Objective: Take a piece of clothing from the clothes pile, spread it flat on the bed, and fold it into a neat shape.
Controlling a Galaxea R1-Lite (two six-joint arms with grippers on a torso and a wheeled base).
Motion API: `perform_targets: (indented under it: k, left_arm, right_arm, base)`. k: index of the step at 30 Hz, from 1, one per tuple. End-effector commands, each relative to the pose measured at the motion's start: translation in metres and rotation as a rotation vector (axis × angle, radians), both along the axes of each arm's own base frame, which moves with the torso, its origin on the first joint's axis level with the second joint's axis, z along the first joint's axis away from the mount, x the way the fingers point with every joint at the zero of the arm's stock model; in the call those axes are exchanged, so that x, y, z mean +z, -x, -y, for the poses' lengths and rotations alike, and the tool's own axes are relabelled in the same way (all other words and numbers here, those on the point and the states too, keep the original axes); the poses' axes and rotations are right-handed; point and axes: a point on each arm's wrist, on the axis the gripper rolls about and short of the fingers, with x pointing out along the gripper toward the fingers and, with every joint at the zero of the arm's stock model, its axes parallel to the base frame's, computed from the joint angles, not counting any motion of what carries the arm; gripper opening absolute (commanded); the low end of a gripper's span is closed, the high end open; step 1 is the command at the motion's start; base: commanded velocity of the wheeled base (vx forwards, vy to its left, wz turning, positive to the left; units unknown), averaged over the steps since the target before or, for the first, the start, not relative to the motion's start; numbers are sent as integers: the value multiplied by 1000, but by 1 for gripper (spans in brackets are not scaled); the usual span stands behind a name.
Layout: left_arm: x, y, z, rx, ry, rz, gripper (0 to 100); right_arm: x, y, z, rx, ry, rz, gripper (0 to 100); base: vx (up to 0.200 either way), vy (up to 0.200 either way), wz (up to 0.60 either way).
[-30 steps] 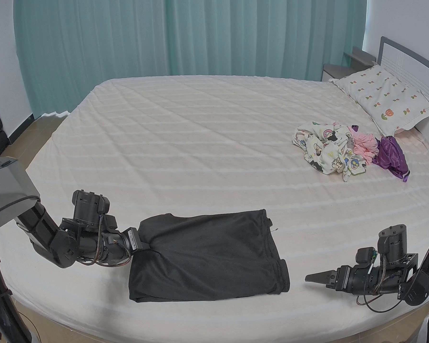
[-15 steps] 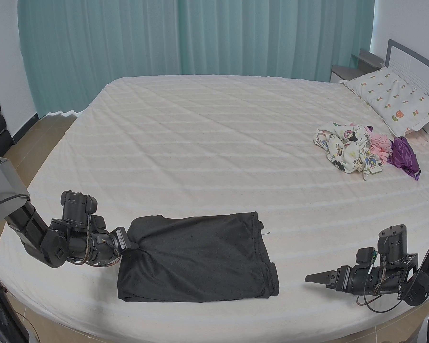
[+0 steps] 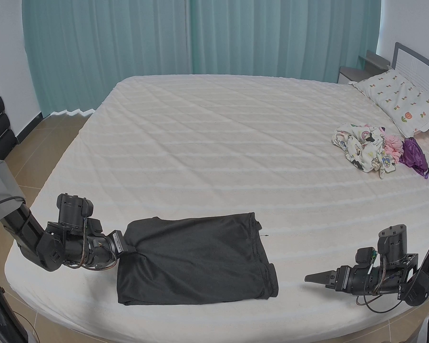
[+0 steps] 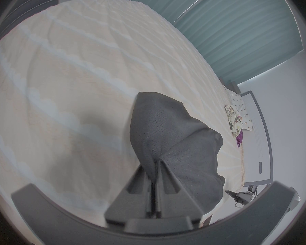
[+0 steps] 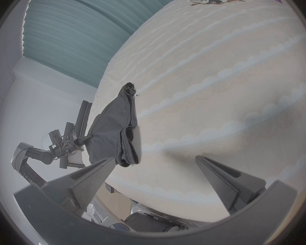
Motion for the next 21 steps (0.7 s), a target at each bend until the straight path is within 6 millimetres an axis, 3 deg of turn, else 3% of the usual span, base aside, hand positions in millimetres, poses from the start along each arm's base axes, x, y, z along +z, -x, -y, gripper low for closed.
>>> perform_targets:
  k: [1, 5, 10, 16, 21]
  left_arm:
    - [0, 3, 0, 1, 0, -2, 100]
    - [6, 4, -2, 11, 5, 14, 100]
    - [26, 7, -14, 126, 93, 36, 100]
    - [41, 41, -28, 154, 168, 38, 100]
    - [43, 64, -30, 242, 201, 3, 100]
  right_arm:
    - [0, 0, -2, 10, 0, 0, 100]
    - [0, 1, -3, 13, -1, 0, 100]
    - [2, 1, -9, 35, -11, 18, 100]
    - [2, -5, -29, 56, -81, 32, 100]
    - [-18, -14, -49, 99, -88, 25, 100]
  base:
    - [0, 0, 0]
    - [0, 0, 0]
    - [0, 0, 0]
    - [0, 0, 0]
    - [0, 0, 0]
